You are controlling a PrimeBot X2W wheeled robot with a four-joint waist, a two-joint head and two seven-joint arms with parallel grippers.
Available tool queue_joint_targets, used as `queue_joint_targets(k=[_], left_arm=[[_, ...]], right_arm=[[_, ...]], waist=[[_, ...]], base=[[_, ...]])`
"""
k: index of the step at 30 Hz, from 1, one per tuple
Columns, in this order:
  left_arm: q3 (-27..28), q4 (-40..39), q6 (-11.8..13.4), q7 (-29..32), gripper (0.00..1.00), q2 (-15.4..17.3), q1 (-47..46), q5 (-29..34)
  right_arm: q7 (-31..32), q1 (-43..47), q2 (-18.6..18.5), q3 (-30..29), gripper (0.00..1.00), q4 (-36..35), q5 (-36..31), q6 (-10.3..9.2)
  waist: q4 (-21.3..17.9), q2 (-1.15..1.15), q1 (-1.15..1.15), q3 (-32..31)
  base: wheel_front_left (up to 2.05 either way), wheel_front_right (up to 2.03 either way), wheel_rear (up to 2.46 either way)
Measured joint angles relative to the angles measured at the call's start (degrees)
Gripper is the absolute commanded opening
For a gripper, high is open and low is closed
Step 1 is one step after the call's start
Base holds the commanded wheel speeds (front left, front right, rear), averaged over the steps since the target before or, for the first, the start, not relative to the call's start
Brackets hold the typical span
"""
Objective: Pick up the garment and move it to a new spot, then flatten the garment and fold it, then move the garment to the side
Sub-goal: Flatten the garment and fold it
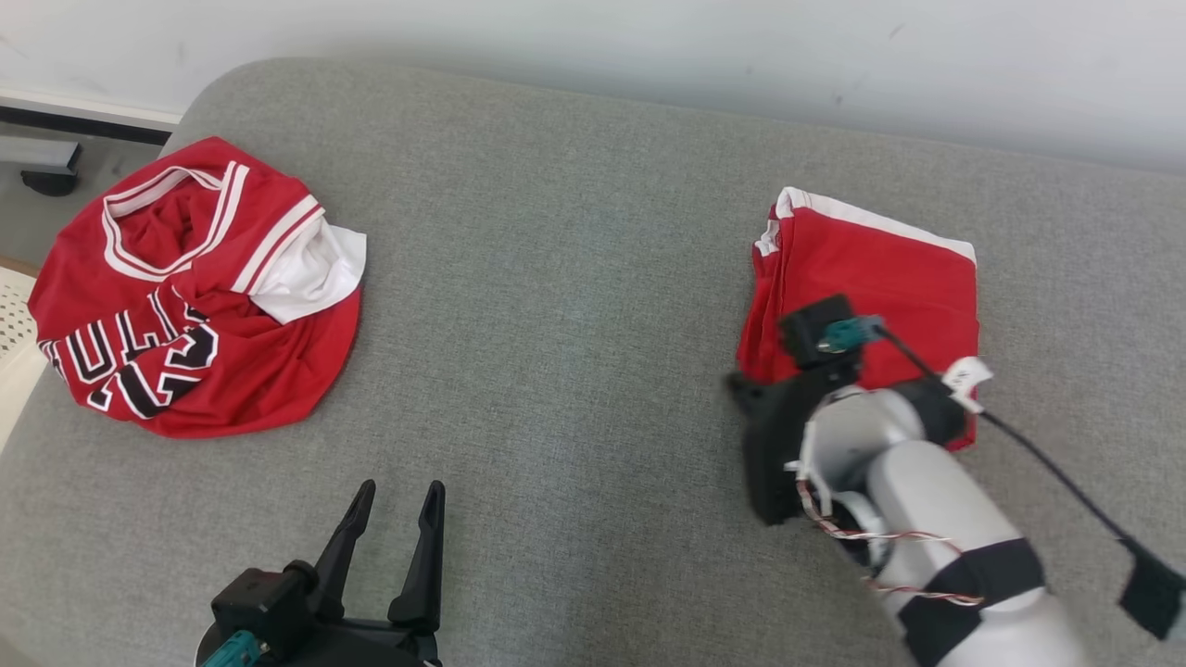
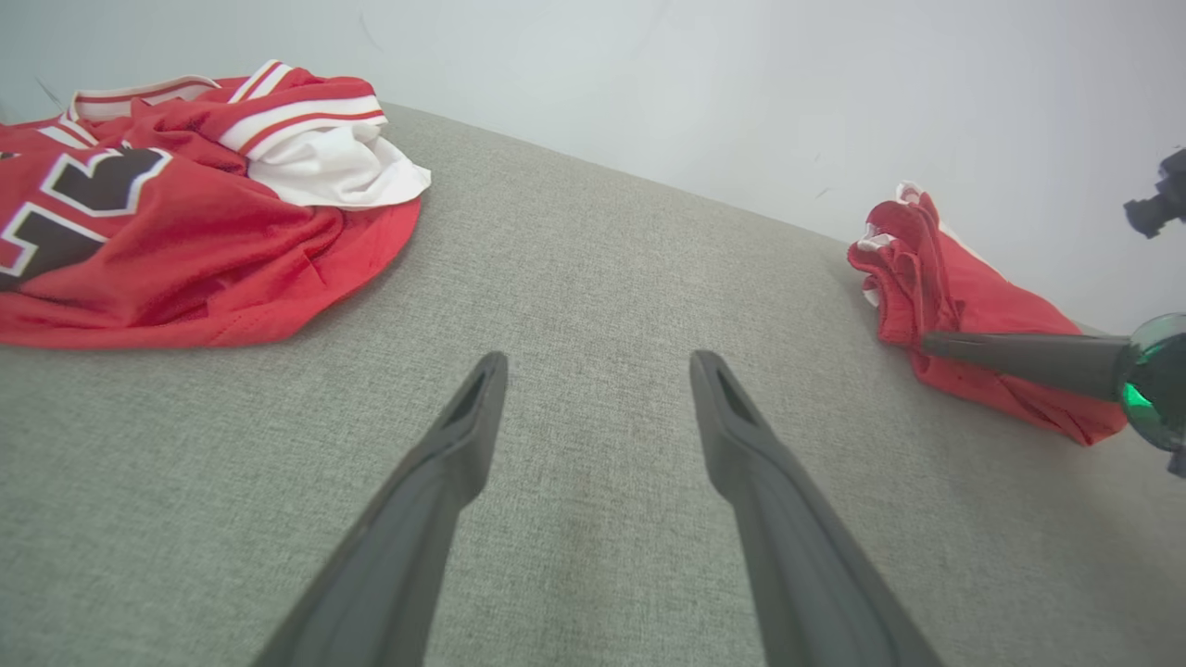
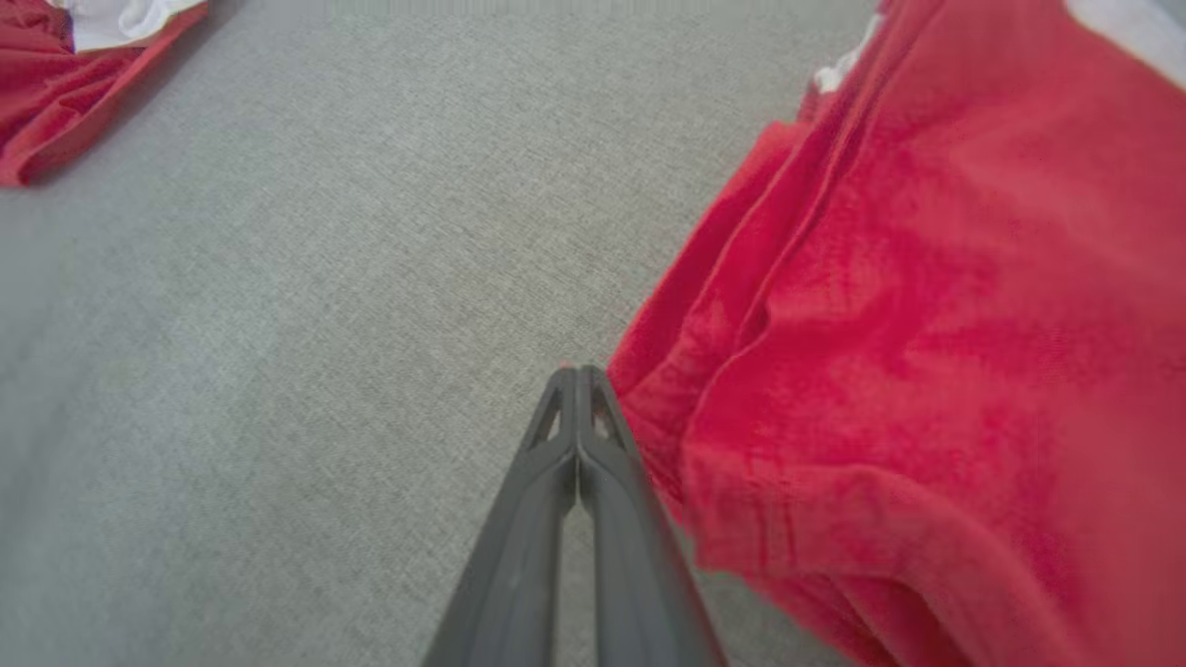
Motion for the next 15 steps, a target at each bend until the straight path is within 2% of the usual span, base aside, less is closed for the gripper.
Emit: queue_joint_targets(k=[4, 9, 11, 15], left_arm=[[-0.1, -0.1, 0.0, 0.0, 1.00, 0.0, 0.0, -0.1], [-0.1, 0.1, 0.1, 0.0, 1.00, 0.1, 0.0, -0.2], [-0.2, 0.2, 0.2, 0.0, 1.00, 0.1, 0.0, -0.3], [-0.3, 0.1, 0.4, 0.0, 1.00, 0.2, 0.7, -0.3]], right_arm=[[-1.3, -1.1, 2.1, 2.1, 0.00, -0.5, 2.6, 0.00], [-2.6, -1.8, 2.5, 2.4, 0.00, -3.7, 6.5, 0.00], [-3.6, -2.4, 1.7, 0.5, 0.00, -5.4, 6.4, 0.00], [-5.1, -1.3, -1.5, -7.0, 0.00, -7.3, 0.8, 0.00]], waist=[[-0.3, 0.00, 0.00, 0.1], [-0.4, 0.00, 0.00, -0.3], [-0.4, 0.00, 0.00, -0.6], [-0.3, 0.00, -0.01, -1.1]], base=[[0.00, 0.00, 0.00], [0.00, 0.00, 0.00], [0.00, 0.00, 0.00], [0.00, 0.00, 0.00]])
